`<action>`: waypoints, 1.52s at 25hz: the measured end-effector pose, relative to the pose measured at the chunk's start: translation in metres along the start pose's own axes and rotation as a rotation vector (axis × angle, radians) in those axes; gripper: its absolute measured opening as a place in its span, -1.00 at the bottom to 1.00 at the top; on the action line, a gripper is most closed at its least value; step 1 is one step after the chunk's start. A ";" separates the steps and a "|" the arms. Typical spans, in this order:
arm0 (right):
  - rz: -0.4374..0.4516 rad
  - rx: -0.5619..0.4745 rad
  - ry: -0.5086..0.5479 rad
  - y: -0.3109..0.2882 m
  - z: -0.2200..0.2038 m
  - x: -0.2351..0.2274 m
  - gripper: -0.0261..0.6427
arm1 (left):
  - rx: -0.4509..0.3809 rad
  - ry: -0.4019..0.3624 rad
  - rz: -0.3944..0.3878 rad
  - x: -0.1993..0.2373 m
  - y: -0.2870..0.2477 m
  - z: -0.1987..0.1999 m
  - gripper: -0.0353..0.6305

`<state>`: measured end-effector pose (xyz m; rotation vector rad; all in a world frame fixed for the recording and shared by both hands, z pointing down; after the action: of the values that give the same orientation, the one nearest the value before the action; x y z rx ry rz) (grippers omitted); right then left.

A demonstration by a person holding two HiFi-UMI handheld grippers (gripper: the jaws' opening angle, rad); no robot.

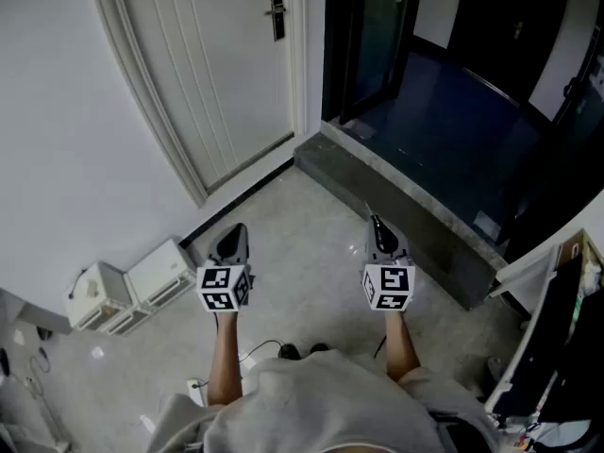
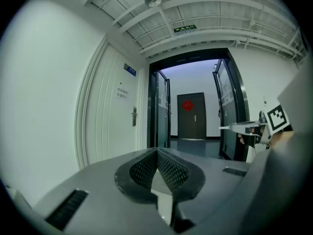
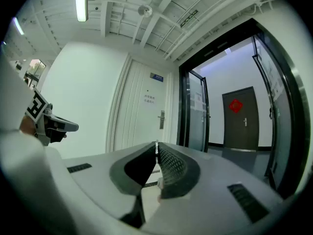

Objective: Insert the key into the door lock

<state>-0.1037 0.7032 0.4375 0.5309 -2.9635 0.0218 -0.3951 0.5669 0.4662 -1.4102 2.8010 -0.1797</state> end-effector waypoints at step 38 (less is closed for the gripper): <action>0.104 -0.008 0.026 -0.069 -0.026 -0.022 -0.83 | 0.029 0.012 0.001 -0.012 -0.078 -0.020 -0.84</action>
<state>-0.0564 0.6470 0.4601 0.3722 -2.9608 0.0269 -0.3268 0.5327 0.4934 -1.4069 2.7960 -0.2286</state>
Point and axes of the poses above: the fingertips, and each gripper's own axes: y backward along the fingers, x to its left, z out of its top, the point moved 5 cm from there along y, backward along the fingers, and after that the axes turned 11 degrees about -z, right-handed, at the moved point
